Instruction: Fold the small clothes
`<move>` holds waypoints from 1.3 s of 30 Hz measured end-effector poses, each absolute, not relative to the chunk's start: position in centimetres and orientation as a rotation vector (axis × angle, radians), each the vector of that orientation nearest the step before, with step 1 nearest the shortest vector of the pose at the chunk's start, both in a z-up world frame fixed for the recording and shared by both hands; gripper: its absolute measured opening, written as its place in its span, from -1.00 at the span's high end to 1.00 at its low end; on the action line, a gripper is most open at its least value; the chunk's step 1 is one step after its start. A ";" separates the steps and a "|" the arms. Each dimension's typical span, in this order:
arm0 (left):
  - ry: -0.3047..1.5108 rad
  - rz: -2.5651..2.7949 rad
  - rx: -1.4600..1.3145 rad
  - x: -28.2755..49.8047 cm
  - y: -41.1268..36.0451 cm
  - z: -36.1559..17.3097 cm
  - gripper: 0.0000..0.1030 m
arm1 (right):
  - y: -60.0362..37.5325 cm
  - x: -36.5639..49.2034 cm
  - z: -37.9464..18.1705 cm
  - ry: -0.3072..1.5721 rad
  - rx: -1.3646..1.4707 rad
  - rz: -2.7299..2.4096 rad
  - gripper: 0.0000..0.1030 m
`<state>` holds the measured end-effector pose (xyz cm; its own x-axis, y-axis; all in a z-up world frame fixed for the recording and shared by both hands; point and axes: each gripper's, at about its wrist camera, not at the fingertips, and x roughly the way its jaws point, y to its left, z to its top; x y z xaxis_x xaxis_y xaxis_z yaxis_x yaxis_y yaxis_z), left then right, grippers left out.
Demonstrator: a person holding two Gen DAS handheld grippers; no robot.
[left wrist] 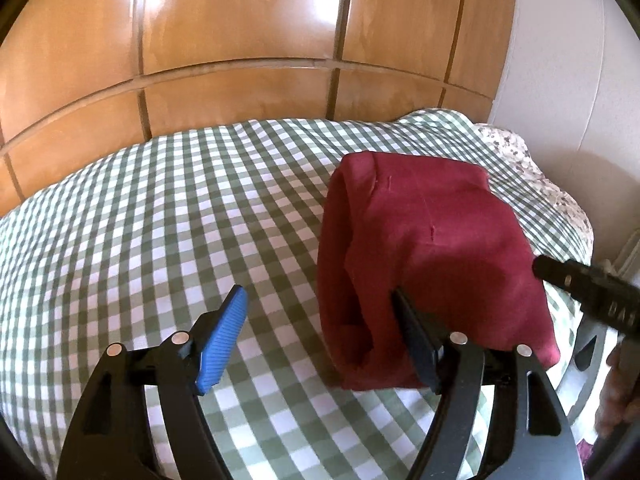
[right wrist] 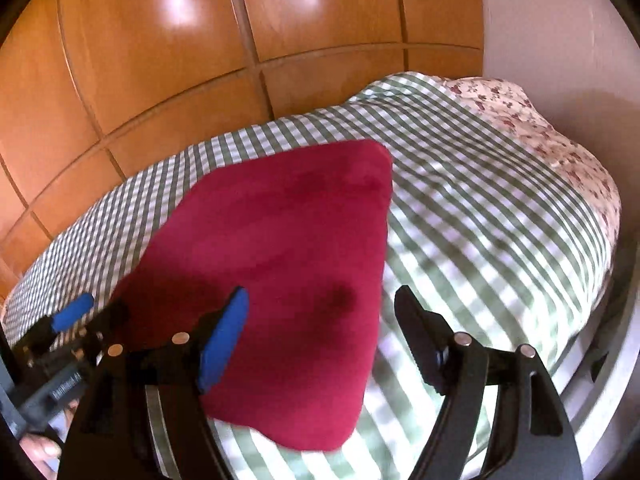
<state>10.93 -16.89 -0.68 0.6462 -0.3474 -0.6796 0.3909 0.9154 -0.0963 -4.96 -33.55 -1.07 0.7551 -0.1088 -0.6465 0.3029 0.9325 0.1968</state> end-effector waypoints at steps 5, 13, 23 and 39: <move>0.747 -0.415 0.057 9.5 -16.4 -0.1 -0.42 | -31.7 -5.5 -2.1 0.706 0.288 -0.219 -0.46; 0.720 -0.400 0.040 7.7 -15.3 1.0 -0.49 | -30.1 -6.3 -2.6 0.720 0.270 -0.261 -0.51; 0.694 -0.359 0.003 5.8 -13.4 2.1 -0.59 | -27.7 -8.6 -1.1 0.631 0.214 -0.365 -0.94; 0.642 -0.251 0.001 4.0 -10.9 2.9 -0.73 | -25.7 -10.3 0.2 0.562 0.201 -0.434 -0.95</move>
<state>4.00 -10.87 2.90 0.7719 -0.2312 -0.5922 0.2318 0.9698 -0.0763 -10.27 -25.71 0.16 0.7591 -0.3414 -0.5542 0.4493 0.8909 0.0666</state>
